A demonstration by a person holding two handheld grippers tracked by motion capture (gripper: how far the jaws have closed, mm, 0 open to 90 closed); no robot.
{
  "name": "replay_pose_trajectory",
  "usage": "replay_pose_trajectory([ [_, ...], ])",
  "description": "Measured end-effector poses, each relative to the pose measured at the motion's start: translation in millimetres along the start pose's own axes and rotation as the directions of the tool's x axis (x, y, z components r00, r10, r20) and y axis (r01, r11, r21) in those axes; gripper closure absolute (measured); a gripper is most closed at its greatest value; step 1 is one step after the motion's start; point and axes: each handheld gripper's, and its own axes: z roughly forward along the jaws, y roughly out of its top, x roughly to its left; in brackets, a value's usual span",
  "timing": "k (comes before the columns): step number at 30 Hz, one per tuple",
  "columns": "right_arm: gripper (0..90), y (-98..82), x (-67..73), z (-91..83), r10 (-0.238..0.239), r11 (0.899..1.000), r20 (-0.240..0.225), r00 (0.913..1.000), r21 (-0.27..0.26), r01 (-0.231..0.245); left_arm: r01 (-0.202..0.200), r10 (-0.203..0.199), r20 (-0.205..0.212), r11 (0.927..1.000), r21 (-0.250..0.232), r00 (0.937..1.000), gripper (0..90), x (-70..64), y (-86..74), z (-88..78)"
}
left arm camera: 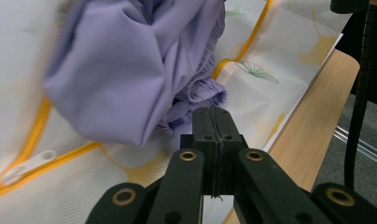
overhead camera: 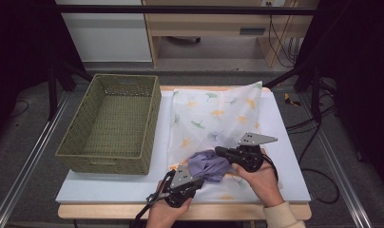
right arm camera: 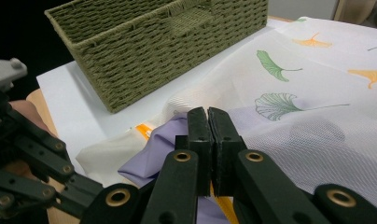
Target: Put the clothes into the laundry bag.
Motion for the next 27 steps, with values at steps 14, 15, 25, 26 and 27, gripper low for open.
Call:
replay_pose_trajectory([
  [14,88.8,-2.3,-3.9,2.0,0.0,1.0,0.002,1.0,0.012,0.0,-0.047,0.05,-0.042,0.9965,0.068,0.9979,89.8,-2.7,8.9,39.2],
  [15,88.8,-2.2,-4.0,1.9,0.0,1.0,0.002,1.0,0.011,0.0,-0.061,0.066,-0.06,0.9957,0.069,0.996,89.8,-2.9,8.6,40.5],
  [25,88.8,-2.0,-2.9,3.2,-0.001,1.0,-0.001,1.0,0.019,0.001,-0.04,0.047,-0.077,0.9953,0.088,0.9959,89.9,4.9,12.6,56.2],
  [26,88.8,-2.0,-3.0,3.4,0.0,1.0,0.0,1.0,0.019,0.0,-0.039,0.047,-0.078,0.9951,0.09,0.9959,89.8,6.3,13.3,57.1],
  [27,88.8,-2.0,-3.0,3.4,0.0,1.0,0.0,1.0,0.019,0.0,-0.031,0.038,-0.081,0.9955,0.09,0.996,89.9,8.5,14.6,58.5],
])
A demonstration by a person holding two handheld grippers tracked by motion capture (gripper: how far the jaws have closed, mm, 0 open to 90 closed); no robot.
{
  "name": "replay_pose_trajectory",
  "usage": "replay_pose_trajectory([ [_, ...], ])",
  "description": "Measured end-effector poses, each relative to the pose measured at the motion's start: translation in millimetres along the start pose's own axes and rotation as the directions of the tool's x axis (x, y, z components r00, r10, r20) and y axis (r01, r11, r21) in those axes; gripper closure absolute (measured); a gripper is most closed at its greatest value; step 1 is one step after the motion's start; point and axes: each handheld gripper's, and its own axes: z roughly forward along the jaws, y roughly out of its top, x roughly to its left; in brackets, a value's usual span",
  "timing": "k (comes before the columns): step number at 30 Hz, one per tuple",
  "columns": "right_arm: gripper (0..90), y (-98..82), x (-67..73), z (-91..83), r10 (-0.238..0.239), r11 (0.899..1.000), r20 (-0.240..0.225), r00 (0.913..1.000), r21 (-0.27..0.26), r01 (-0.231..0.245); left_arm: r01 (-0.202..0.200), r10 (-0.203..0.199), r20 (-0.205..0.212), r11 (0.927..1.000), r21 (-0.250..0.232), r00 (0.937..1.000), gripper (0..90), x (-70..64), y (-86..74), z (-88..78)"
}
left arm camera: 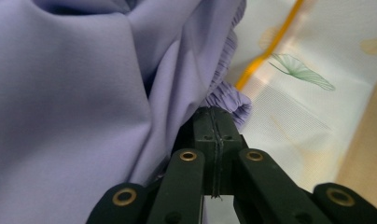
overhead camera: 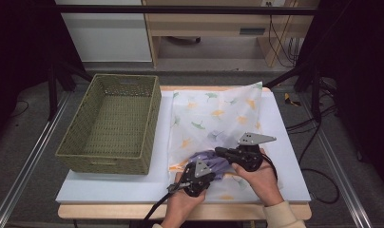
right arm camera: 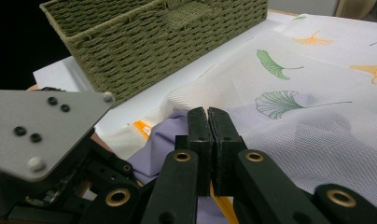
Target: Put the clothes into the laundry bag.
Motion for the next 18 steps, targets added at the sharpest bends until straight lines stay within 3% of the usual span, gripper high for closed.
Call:
replay_pose_trajectory([
  [8,88.8,0.1,0.6,0.6,0.002,1.0,0.012,0.9999,0.009,-0.002,0.012,-0.013,-0.006,0.9993,-0.034,0.9999,89.9,9.0,8.1,7.5],
  [18,88.8,-0.9,-2.3,-0.1,0.007,1.0,0.017,0.9998,0.012,-0.007,0.028,-0.029,-0.024,0.999,-0.036,0.9993,90.0,17.9,14.7,15.3],
])
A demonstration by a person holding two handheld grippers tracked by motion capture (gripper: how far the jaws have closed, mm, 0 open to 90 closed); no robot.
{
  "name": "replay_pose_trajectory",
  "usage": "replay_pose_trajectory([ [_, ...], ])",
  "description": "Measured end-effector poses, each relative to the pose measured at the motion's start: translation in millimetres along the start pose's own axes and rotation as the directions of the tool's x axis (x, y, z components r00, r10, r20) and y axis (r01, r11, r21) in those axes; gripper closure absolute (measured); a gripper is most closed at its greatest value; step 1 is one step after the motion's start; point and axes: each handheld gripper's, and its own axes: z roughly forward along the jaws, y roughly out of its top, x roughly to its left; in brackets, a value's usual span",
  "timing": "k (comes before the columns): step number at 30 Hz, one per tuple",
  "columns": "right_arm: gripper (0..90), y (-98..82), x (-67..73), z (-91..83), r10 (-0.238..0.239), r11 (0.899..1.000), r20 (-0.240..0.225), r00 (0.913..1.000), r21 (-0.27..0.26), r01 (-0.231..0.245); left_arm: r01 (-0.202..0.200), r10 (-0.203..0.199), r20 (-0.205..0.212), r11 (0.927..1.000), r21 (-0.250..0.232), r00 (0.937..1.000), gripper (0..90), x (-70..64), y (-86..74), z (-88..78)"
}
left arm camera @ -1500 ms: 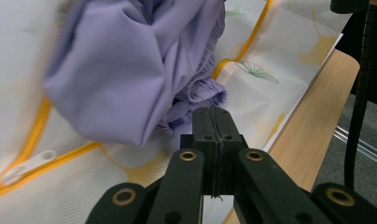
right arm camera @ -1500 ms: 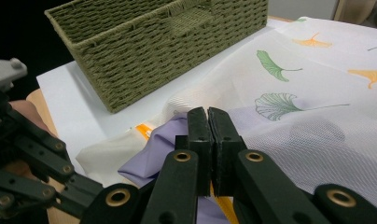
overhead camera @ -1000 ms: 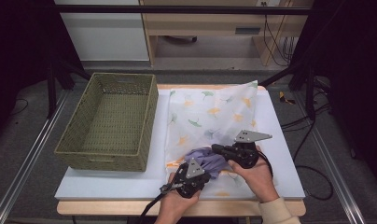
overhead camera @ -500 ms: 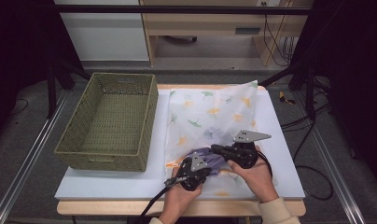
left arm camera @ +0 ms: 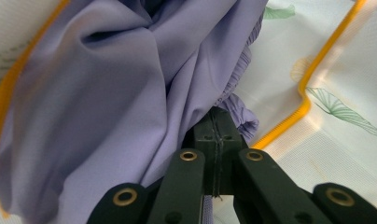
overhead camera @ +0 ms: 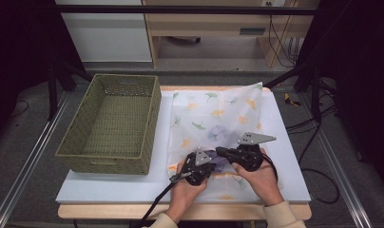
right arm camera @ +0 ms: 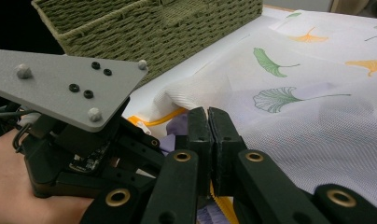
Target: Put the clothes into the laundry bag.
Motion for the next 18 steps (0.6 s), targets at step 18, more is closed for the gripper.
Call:
replay_pose_trajectory([
  [18,88.8,-2.3,-4.0,-0.2,0.013,1.0,0.012,0.9998,0.013,-0.013,0.028,-0.029,-0.022,0.9994,-0.018,0.9993,90.0,9.0,5.0,8.6],
])
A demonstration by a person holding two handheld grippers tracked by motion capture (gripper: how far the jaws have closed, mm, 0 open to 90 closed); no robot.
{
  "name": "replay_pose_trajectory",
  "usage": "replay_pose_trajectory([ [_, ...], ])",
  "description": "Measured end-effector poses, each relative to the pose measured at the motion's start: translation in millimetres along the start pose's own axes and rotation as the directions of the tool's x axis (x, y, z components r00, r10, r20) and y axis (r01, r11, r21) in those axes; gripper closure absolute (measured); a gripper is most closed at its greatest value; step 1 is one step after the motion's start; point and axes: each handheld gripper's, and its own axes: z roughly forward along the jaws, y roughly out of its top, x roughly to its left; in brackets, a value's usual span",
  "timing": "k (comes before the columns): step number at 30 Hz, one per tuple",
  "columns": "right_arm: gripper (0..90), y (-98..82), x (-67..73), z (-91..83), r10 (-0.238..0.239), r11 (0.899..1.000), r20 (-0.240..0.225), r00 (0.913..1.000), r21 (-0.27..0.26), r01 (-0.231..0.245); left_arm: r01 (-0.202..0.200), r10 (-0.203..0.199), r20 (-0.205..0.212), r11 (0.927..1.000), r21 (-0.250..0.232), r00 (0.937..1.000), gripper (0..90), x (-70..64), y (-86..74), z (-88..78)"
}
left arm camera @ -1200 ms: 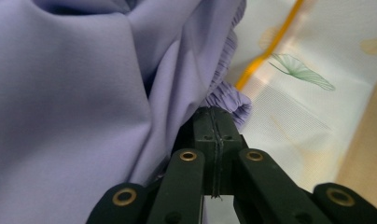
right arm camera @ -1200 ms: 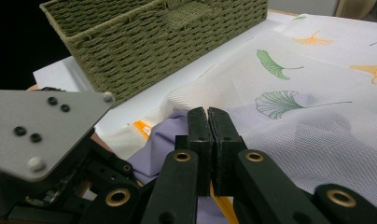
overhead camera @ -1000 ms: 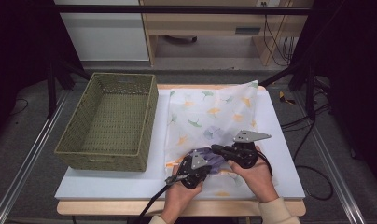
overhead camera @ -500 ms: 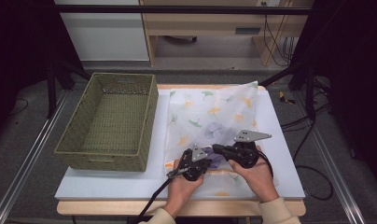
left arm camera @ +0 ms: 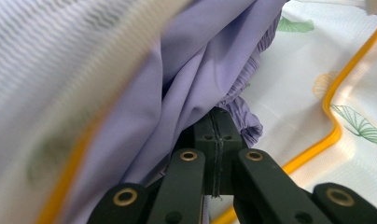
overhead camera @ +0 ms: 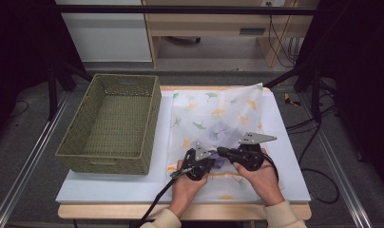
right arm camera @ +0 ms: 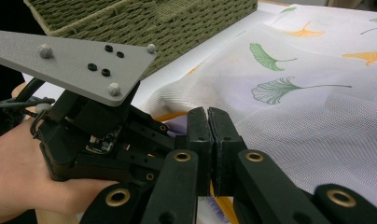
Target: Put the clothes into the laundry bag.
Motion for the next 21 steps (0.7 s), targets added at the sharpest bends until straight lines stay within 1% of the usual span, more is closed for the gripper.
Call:
replay_pose_trajectory([
  [3,88.8,-0.3,-0.5,-0.1,0.001,1.0,0.0,1.0,0.0,-0.001,0.0,0.0,-0.004,1.0,-0.003,1.0,90.0,0.5,0.8,2.0],
  [5,88.8,-0.7,-0.9,0.1,0.002,1.0,0.001,1.0,0.002,-0.002,-0.008,0.008,-0.009,1.0,-0.002,0.9999,90.0,1.0,0.9,3.2],
  [8,88.8,-1.7,-1.4,0.3,0.009,1.0,0.001,1.0,0.008,-0.009,-0.002,0.002,-0.009,1.0,-0.002,1.0,90.0,1.2,0.8,5.1],
  [13,88.8,-1.9,-2.6,0.2,0.01,1.0,0.005,0.9999,0.008,-0.01,-0.014,0.014,-0.014,0.9999,0.0,0.9998,90.0,2.9,4.7,6.7],
  [16,88.8,-1.7,-3.5,-0.2,0.008,1.0,0.007,0.9999,0.007,-0.008,-0.01,0.01,-0.013,0.9999,-0.005,0.9999,90.0,2.5,6.4,7.0],
  [19,88.8,-2.9,-3.1,0.9,0.012,1.0,0.013,0.9998,0.015,-0.013,-0.016,0.016,-0.02,0.9999,-0.005,0.9997,90.0,2.8,7.7,8.0],
  [20,88.8,-3.0,-3.5,1.2,0.007,1.0,0.014,0.9999,0.014,-0.007,-0.007,0.007,-0.019,0.9999,-0.008,0.9998,90.0,3.5,8.0,8.4],
  [21,88.8,-3.2,-3.4,1.3,0.013,1.0,0.015,0.9998,0.017,-0.013,-0.003,0.003,-0.018,0.9999,-0.009,0.9998,90.0,3.9,8.2,8.8],
])
